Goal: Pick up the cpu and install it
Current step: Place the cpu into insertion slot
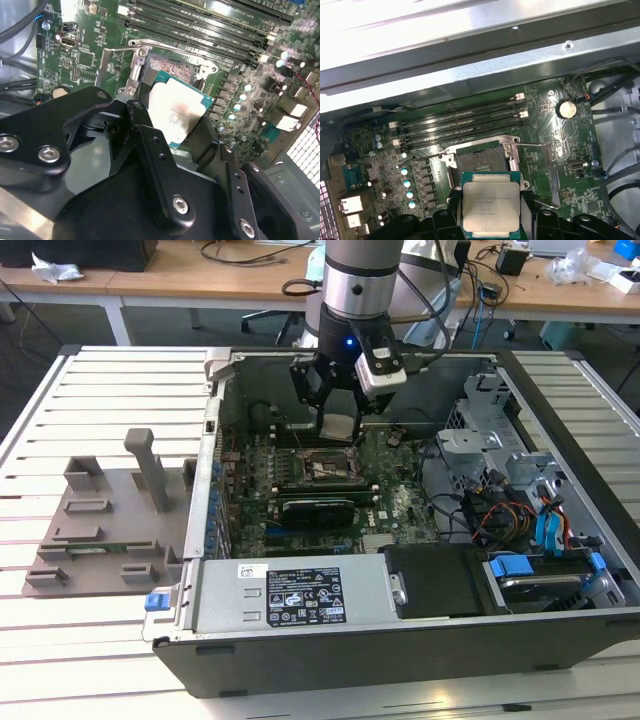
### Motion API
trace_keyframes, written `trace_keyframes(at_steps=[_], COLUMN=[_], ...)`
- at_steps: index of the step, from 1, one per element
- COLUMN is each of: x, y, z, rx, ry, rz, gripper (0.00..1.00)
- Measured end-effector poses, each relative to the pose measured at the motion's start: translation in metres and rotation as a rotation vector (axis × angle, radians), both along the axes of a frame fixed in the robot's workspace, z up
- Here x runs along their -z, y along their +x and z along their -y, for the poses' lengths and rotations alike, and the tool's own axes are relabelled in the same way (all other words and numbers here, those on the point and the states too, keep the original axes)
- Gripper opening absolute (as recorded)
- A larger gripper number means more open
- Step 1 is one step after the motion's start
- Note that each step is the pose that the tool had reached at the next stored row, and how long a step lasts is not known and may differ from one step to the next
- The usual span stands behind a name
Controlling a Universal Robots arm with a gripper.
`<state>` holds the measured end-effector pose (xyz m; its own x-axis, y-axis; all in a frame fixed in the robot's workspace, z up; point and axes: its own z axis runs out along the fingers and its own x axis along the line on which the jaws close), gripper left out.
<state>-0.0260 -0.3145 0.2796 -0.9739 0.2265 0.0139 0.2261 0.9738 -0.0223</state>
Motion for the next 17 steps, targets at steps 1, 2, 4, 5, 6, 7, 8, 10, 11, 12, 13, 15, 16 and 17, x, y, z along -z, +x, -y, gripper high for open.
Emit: trace_keyframes(at_steps=[1,2,4,5,6,7,8,10,11,12,13,15,16,17], x=[0.0,0.0,0.0001,0.0001,0.0001,0.0001,0.0001,0.0001,0.0001,0.0001,0.0001,0.0001,0.0001,0.0001], y=[0.0,0.0,0.0,0.0,0.0,0.0,0.0,0.0,0.0,0.0,0.0,0.0,0.0,0.0], z=[0.0,0.0,0.0,0.0,0.0,0.0,0.0,0.0,0.0,0.0,0.0,0.0,0.0,0.0], rx=[0.008,0.021,0.037,0.05,0.058,0.066,0.073,0.094,0.11,0.117,0.132,0.156,0.165,0.177], ry=[0.0,0.0,0.0,0.0,0.0,0.0,0.0,0.0,0.0,0.0,0.0,0.0,0.0,-0.0001], rz=[0.0,0.0,0.0,0.0001,0.0,0.0,0.0,0.0,0.0001,0.0,0.0001,0.0,0.0,0.0], gripper=[0.55,0.55,0.55,0.55,0.55,0.55,0.55,0.55,0.55,0.55,0.55,0.55,0.55,0.55])
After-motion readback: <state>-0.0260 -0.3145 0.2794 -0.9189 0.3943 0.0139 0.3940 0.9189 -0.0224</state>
